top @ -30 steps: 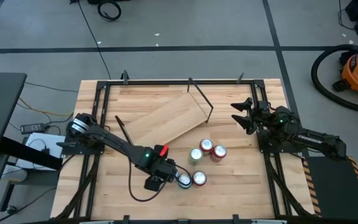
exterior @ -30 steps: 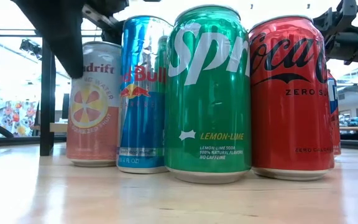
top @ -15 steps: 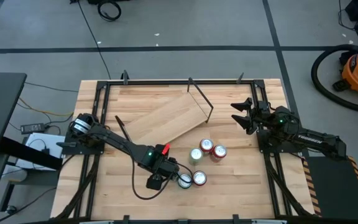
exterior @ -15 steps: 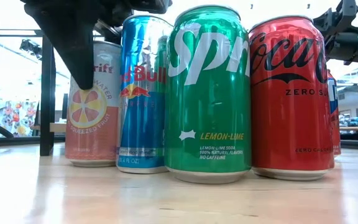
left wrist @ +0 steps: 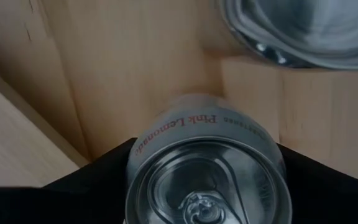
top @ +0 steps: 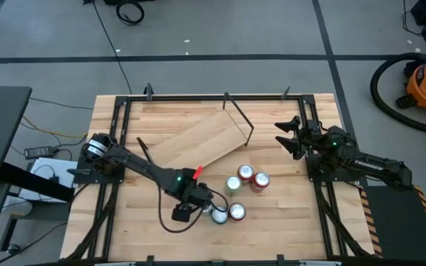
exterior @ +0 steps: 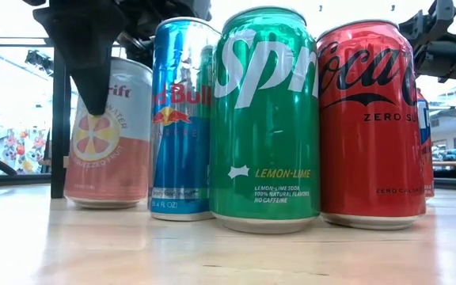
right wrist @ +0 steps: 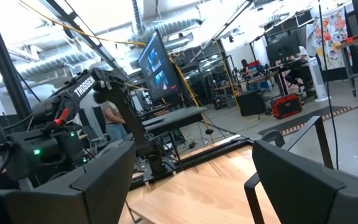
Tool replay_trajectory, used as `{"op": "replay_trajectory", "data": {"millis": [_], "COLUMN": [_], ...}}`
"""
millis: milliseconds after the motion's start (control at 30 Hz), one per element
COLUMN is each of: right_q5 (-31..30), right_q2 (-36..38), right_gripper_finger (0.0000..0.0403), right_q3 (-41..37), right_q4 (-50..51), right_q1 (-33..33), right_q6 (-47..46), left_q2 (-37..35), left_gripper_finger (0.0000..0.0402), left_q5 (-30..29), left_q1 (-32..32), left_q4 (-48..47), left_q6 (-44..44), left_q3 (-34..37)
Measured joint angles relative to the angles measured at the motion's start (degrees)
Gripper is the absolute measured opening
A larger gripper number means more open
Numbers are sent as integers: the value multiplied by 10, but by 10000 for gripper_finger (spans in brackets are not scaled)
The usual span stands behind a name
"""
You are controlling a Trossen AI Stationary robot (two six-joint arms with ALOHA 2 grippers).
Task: Place canned beverage on shelf
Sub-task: Put the orange white soda can on the shelf
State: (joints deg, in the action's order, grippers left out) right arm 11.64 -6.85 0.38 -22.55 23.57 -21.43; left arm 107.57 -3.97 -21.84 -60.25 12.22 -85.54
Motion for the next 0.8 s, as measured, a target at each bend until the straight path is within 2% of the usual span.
{"op": "replay_trajectory", "data": {"millis": [300,800], "right_q5": [0,0], "right_q2": [0,0], "right_gripper_finger": [334,334], "right_q3": [0,0], "right_q4": [0,0], "right_q1": [0,0], "right_q6": [0,0], "left_q2": [-7,-87], "left_gripper_finger": [305,305], "left_q5": [19,17], "left_q1": [15,69], "left_q4": [-12,-27], "left_q6": [22,87], "left_q3": [0,-1]}}
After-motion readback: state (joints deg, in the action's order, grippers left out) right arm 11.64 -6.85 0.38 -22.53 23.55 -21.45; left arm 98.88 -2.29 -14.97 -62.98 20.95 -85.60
